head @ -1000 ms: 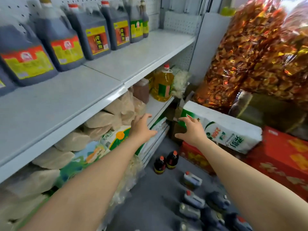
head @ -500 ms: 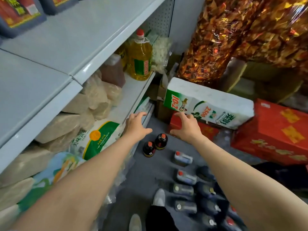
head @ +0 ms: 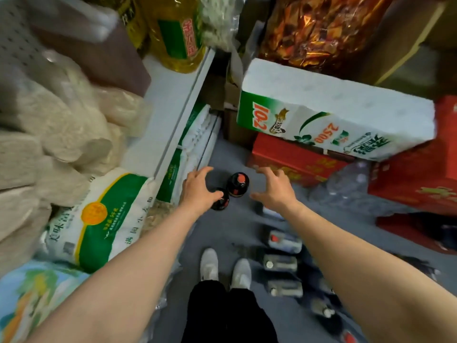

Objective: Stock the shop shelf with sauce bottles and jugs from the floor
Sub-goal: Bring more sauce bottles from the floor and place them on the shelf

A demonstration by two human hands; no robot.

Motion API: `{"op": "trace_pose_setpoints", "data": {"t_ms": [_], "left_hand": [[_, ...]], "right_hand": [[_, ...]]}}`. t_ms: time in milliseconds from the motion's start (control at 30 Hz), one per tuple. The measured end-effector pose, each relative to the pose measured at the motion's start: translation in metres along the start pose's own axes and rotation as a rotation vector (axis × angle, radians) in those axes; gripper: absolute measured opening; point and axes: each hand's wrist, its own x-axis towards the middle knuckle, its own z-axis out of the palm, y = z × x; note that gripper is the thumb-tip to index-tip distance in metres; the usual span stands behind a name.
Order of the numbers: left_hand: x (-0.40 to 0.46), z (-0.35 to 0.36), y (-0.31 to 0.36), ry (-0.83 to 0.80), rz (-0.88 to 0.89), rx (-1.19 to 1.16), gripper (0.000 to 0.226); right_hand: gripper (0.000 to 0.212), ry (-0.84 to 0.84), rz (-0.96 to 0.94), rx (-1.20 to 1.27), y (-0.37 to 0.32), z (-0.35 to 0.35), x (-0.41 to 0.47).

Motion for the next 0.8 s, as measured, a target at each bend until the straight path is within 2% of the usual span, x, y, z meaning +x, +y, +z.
{"op": "trace_pose_setpoints", "data": {"t_ms": [233, 433, 633, 800], "left_hand": [[0.079, 0.076, -0.089, -0.105, -0.037, 0.007, 0.077], [0.145, 0.158, -0.161, -0.177, 0.025, -0.070, 0.060], [0.197, 0.233, -0.228, -0.200, 0.067, -0.178, 0.079], [0.224, 0.261, -0.243, -0.150, 0.165, -0.234, 0.074]], "right_hand": [[0.070, -0.077, 0.103, -0.014, 0.050, 0.106, 0.082], [0.068, -0.108, 0.129, 0.013, 0.101, 0.218, 0.147], [0.059, -0.118, 0.127, 0.122, 0.146, 0.303, 0.205], [0.064, -0.158, 0.080, 0.170, 0.165, 0.346, 0.239]]}}
